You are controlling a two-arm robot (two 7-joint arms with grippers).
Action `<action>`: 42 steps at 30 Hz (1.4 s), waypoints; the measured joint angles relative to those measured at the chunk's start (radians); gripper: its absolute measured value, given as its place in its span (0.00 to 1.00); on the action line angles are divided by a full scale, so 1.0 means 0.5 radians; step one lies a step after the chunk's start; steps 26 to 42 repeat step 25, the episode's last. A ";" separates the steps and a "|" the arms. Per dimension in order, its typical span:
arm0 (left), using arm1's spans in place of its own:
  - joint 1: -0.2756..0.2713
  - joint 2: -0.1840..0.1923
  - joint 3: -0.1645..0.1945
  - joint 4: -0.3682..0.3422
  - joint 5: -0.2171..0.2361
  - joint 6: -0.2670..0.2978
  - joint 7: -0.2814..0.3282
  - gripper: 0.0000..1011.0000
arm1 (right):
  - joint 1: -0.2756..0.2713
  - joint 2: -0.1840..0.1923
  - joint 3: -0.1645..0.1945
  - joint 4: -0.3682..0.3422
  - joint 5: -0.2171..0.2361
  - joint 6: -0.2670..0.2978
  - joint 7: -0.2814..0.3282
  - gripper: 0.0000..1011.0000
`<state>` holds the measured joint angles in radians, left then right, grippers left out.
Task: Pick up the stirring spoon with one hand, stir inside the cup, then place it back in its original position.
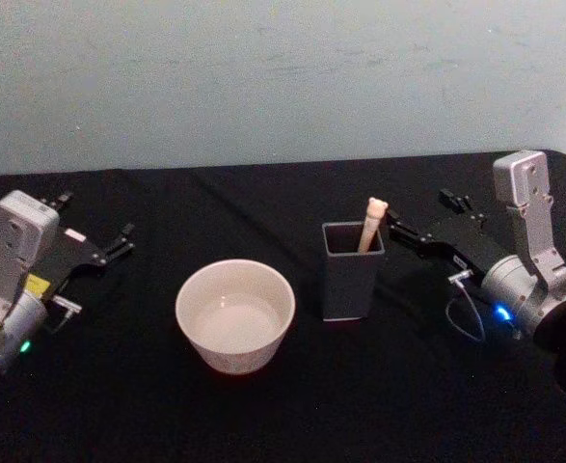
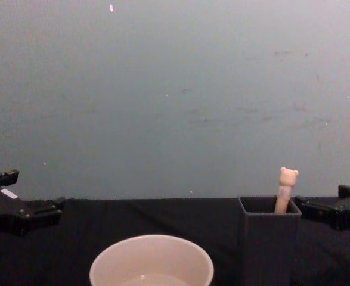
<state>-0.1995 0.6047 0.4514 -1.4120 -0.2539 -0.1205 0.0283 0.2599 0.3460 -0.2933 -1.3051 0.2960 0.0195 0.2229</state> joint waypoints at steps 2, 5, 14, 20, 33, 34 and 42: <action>0.000 0.000 0.000 0.000 0.000 0.000 0.000 0.99 | 0.000 0.000 0.000 0.000 0.000 0.000 0.000 0.99; 0.000 0.000 0.000 0.000 0.000 0.000 0.000 0.99 | 0.000 0.001 0.001 -0.001 0.001 -0.001 0.000 0.99; 0.000 0.000 0.000 0.000 0.000 0.000 0.000 0.99 | 0.000 0.002 0.001 -0.003 0.004 -0.003 0.000 0.99; 0.000 0.000 0.000 0.000 0.000 0.000 0.000 0.99 | 0.000 0.002 0.001 -0.003 0.004 -0.004 0.000 0.99; 0.000 0.000 0.000 0.000 0.000 0.000 0.000 0.99 | 0.000 0.002 0.001 -0.004 0.004 -0.004 0.000 0.99; 0.000 0.000 0.000 0.000 0.000 0.000 0.000 0.99 | 0.000 0.002 0.001 -0.004 0.004 -0.004 0.000 0.99; 0.000 0.000 0.000 0.000 0.000 0.000 0.000 0.99 | 0.000 0.002 0.001 -0.004 0.004 -0.004 0.000 0.99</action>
